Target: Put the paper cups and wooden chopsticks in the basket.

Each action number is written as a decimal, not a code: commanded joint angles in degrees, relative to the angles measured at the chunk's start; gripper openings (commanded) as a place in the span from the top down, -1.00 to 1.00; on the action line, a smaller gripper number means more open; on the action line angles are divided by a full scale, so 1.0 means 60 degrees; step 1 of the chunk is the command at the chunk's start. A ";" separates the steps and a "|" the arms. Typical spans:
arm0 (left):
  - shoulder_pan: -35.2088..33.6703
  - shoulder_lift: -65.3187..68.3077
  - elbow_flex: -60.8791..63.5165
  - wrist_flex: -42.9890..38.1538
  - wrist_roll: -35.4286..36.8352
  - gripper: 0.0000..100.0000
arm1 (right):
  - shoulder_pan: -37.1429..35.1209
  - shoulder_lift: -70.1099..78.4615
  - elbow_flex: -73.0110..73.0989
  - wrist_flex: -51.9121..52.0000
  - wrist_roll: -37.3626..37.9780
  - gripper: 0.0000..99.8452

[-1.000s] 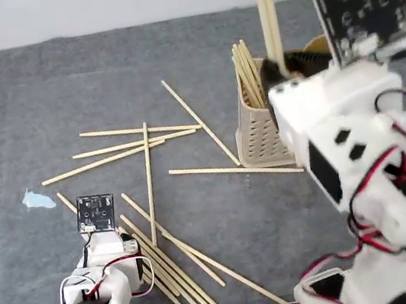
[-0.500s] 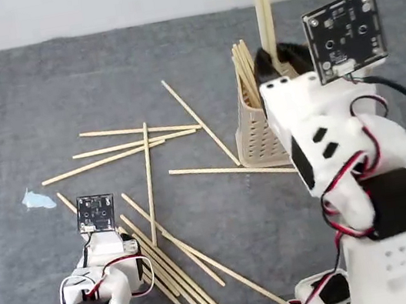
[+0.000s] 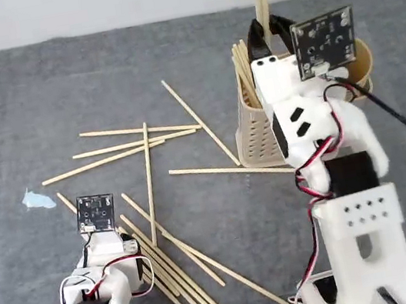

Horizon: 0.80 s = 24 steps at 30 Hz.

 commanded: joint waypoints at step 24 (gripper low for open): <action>0.0015 -0.0161 -0.0081 0.0029 0.0103 0.97 | -0.1648 -0.0256 -0.2315 0.3656 -0.0396 0.69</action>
